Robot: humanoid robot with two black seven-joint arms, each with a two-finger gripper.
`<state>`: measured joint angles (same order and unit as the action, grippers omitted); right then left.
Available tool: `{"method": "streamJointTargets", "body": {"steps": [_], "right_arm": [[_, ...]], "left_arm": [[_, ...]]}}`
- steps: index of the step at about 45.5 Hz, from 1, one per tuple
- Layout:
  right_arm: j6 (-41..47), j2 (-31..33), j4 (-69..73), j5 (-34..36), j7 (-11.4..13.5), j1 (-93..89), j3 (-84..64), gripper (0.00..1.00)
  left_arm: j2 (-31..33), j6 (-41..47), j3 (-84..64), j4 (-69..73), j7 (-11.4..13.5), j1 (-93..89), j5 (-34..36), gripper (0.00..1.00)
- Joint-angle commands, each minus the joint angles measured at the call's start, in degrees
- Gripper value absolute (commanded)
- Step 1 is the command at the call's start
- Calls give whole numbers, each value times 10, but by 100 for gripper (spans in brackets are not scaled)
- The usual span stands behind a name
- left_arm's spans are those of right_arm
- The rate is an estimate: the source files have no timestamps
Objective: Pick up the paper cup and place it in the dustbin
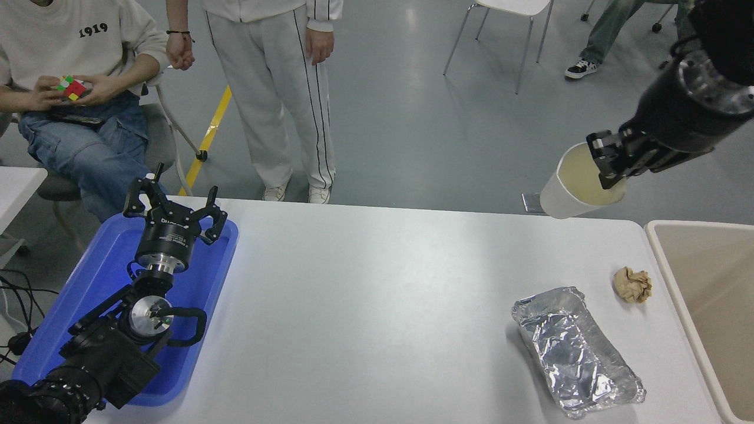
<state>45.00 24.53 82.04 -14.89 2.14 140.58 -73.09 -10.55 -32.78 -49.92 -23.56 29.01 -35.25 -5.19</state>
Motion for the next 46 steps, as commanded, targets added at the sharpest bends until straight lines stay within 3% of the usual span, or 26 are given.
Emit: {"method": "streamJointTargets", "body": {"steps": [1, 27, 46], "right_arm": [[0, 39, -1, -3, 1, 0, -73, 0], [0, 256, -57, -102, 1, -2, -229, 0], [0, 337, -177, -139, 1, -78, -231, 0]], "left_arm": [[0, 0, 0, 1, 1, 1, 0, 100], [0, 1, 0, 1, 1, 1, 0, 100], [0, 0, 0, 1, 0, 0, 0, 100]]}}
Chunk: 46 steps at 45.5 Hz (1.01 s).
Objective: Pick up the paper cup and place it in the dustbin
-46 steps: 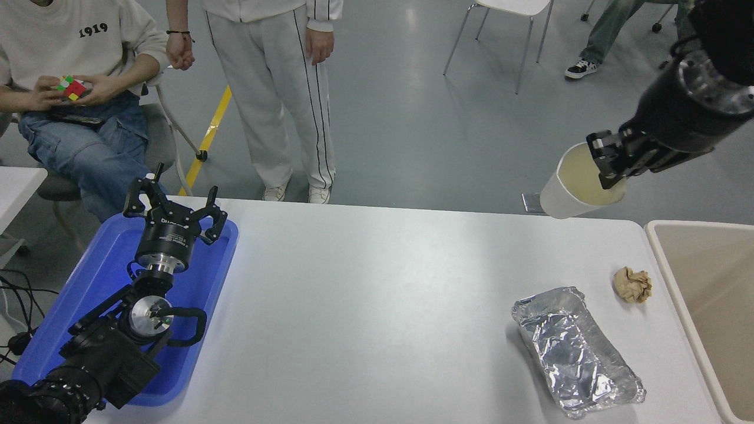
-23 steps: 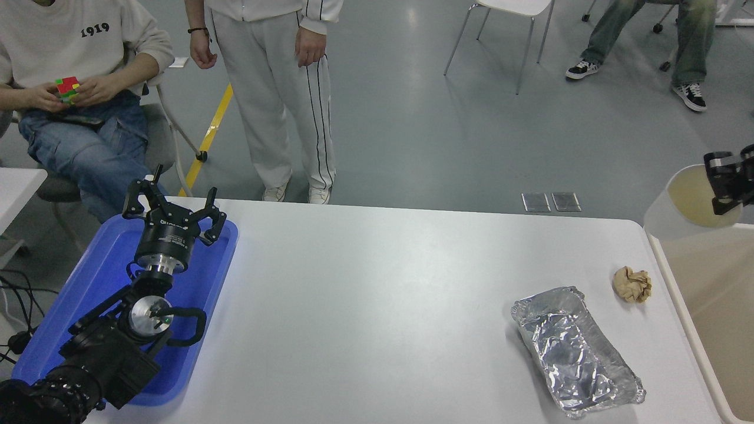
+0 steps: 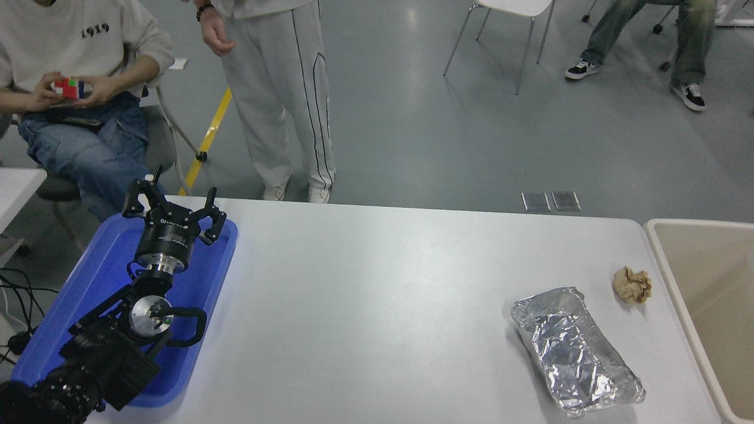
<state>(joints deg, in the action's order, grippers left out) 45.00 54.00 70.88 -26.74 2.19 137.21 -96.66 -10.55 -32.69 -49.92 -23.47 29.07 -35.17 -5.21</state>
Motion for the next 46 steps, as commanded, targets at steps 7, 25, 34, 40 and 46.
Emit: {"method": "streamJointTargets", "body": {"steps": [7, 25, 34, 40, 46], "right_arm": [[0, 59, -128, -21, 1, -155, 107, 0], [0, 37, -328, -21, 2, -487, 393, 0], [0, 10, -372, -13, 2, -569, 424, 0], [0, 8, -374, -12, 1, -611, 445, 0], [-76, 5, -383, -3, 2, -672, 495, 0]], "left_arm": [[1, -1, 0, 0, -1, -2, 0, 100], [0, -1, 0, -1, -1, -2, 0, 100], [0, -1, 0, -1, 0, -2, 0, 100], [0, -1, 0, 0, 0, -2, 0, 100], [1, -1, 0, -1, 0, -2, 0, 100]]}}
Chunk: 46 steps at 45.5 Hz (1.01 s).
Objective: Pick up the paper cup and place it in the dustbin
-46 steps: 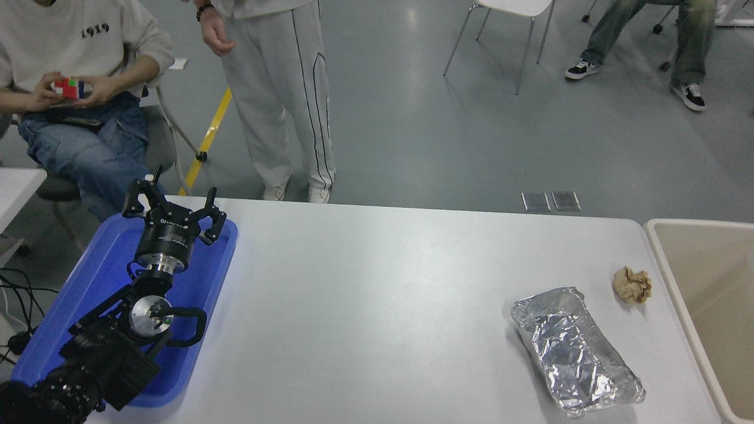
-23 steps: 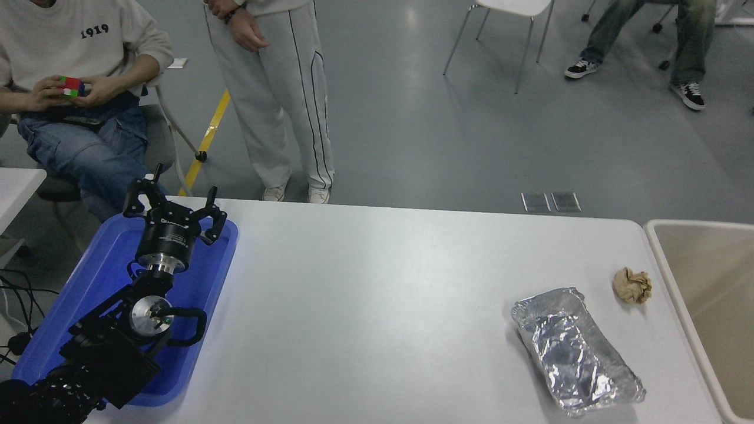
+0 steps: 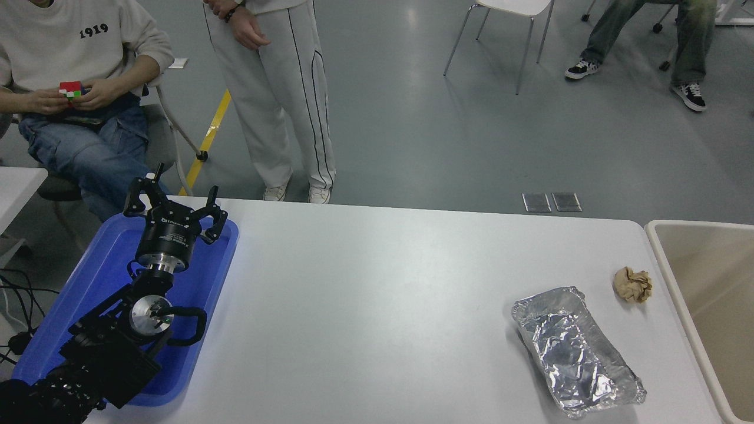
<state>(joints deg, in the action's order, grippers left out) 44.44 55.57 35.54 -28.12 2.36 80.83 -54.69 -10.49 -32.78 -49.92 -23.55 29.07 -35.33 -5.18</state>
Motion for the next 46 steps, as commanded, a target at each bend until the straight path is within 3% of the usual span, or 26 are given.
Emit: {"method": "streamJointTargets", "body": {"steps": [1, 8, 26, 33, 46], "right_arm": [[-92, -13, -35, 15, 0, -123, 88, 0], [-196, -50, -79, 39, 0, -234, 181, 0], [-328, -165, -212, 43, 1, -365, 258, 0], [-337, -200, -267, 78, 3, -395, 256, 0], [-357, -230, -291, 80, 4, -420, 256, 0]], "left_arm": [[0, 0, 0, 0, 0, 0, 0, 100], [-1, 0, 0, 0, 0, 0, 0, 100], [0, 0, 0, 0, 0, 0, 0, 100], [-1, 0, 0, 0, 0, 0, 0, 100], [-1, 0, 0, 1, 0, 0, 0, 100]]}}
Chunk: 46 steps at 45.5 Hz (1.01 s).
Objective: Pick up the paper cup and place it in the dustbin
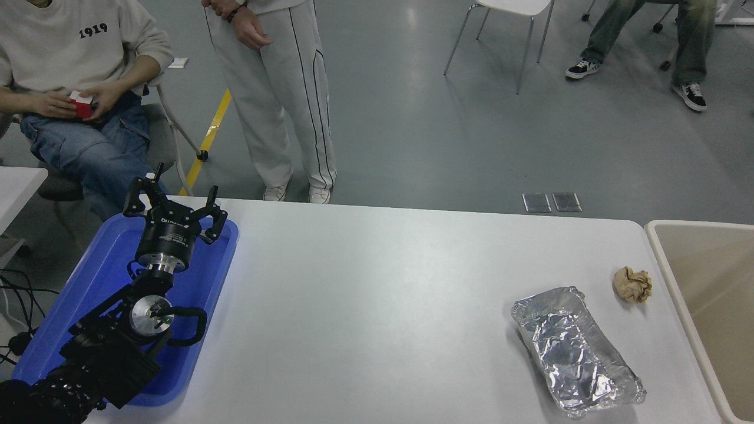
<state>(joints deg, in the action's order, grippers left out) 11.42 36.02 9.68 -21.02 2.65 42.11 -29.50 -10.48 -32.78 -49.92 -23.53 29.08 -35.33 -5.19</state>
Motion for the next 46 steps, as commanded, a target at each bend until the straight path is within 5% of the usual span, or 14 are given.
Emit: {"method": "streamJointTargets", "body": {"steps": [1, 12, 18, 22, 46], "right_arm": [[-29, -36, -33, 9, 0, -35, 4, 0], [-41, -45, -32, 10, 0, -40, 4, 1], [-89, -45, -31, 10, -1, -40, 4, 71], [-112, -45, -25, 10, -1, -41, 5, 96], [-113, 6, 60, 11, -1, -20, 32, 99]], "left_arm": [[0, 0, 0, 0, 0, 0, 0, 100], [0, 0, 0, 0, 0, 0, 0, 100], [0, 0, 0, 0, 0, 0, 0, 100], [-1, 0, 0, 1, 0, 0, 0, 100], [0, 0, 0, 1, 0, 0, 0, 100]]}}
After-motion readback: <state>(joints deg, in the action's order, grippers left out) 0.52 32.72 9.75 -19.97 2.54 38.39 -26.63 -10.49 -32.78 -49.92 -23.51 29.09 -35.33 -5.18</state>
